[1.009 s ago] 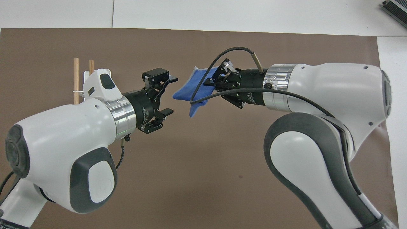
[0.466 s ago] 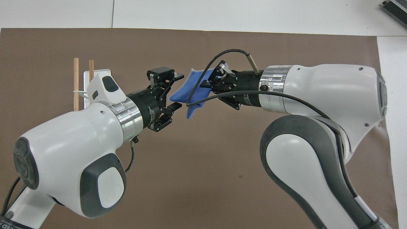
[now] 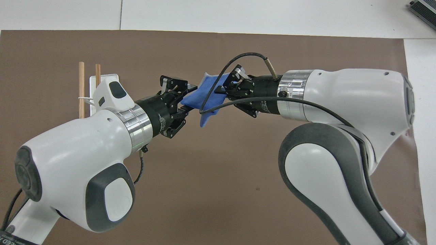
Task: Right arm passes towel to left arm to hang
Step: 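Pull the towel away with the left gripper while the right gripper releases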
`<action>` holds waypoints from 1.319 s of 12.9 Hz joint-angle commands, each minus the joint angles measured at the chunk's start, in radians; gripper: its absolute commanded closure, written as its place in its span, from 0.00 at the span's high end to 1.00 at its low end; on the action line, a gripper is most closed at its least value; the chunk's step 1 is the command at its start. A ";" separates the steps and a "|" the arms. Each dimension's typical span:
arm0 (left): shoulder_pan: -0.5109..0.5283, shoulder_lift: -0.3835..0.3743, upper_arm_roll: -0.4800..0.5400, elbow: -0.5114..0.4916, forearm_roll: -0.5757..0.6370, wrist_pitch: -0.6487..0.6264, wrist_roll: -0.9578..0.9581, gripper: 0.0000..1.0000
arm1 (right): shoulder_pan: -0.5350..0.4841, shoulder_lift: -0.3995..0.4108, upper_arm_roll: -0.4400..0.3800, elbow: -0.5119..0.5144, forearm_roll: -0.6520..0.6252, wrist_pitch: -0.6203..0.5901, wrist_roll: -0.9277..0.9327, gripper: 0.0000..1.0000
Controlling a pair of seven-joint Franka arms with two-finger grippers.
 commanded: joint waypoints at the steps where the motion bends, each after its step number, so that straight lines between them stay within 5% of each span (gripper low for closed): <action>1: 0.016 -0.011 -0.010 -0.022 -0.020 0.008 0.021 0.16 | -0.003 0.013 0.006 0.019 0.018 -0.001 0.014 0.00; 2: 0.016 -0.012 -0.010 -0.022 -0.020 0.005 0.031 0.03 | -0.003 0.013 0.006 0.019 0.015 -0.001 0.014 0.00; 3: 0.021 -0.012 -0.010 -0.023 -0.020 0.005 0.045 0.00 | -0.003 0.013 0.006 0.018 0.013 -0.001 0.014 0.00; 9: 0.033 0.009 -0.008 -0.025 -0.020 0.011 0.137 0.00 | -0.003 0.012 0.004 0.016 0.007 -0.004 0.006 0.00; 11: 0.039 0.020 -0.007 -0.026 -0.022 0.016 0.183 0.00 | -0.004 0.010 0.003 0.013 0.005 -0.006 0.008 0.48; 13: 0.053 0.032 0.000 -0.023 -0.020 0.022 0.234 0.00 | -0.006 0.001 0.000 0.006 -0.004 -0.006 0.005 0.76; 16: 0.070 0.035 0.049 -0.025 -0.019 0.022 0.323 0.00 | -0.024 -0.020 -0.006 -0.011 -0.108 -0.033 0.011 1.00; 17: 0.070 0.038 0.082 -0.035 -0.019 0.022 0.340 0.00 | -0.049 -0.046 -0.006 -0.026 -0.178 -0.052 0.012 1.00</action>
